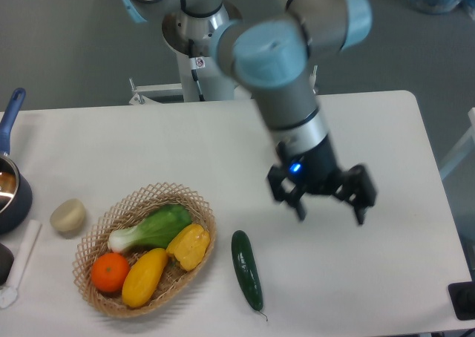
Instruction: Place the mango in the basket
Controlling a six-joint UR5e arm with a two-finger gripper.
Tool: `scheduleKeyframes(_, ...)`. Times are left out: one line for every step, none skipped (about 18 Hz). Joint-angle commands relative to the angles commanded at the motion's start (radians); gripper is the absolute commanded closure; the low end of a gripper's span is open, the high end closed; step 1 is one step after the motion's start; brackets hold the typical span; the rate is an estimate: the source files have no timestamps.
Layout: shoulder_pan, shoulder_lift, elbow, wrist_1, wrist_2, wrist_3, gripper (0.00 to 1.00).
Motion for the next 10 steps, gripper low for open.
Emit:
scheduleKeyframes(0.011,0.022,-0.012,-0.02,-0.002,0.04,0.0)
scheduleKeyframes(0.023,0.049,-0.028,-0.032,-0.003,0.065,0.0)
scheduleKeyframes(0.04,0.075,-0.044,-0.042,-0.009,0.085,0.0)
scheduleKeyframes(0.051,0.091,-0.06,-0.052,-0.023,0.106,0.0)
scheduleKeyframes(0.055,0.101,-0.074,-0.057,-0.035,0.125,0.0)
scheduleKeyframes(0.057,0.111,-0.083,-0.059,-0.04,0.137,0.0)
scheduleKeyframes(0.063,0.118,-0.092,-0.059,-0.04,0.146,0.0)
scheduleKeyframes(0.065,0.129,-0.106,-0.057,-0.043,0.149,0.0)
scheduleKeyframes(0.066,0.138,-0.12,-0.056,-0.046,0.149,0.0)
scheduleKeyframes(0.066,0.14,-0.123,-0.052,-0.049,0.149,0.0)
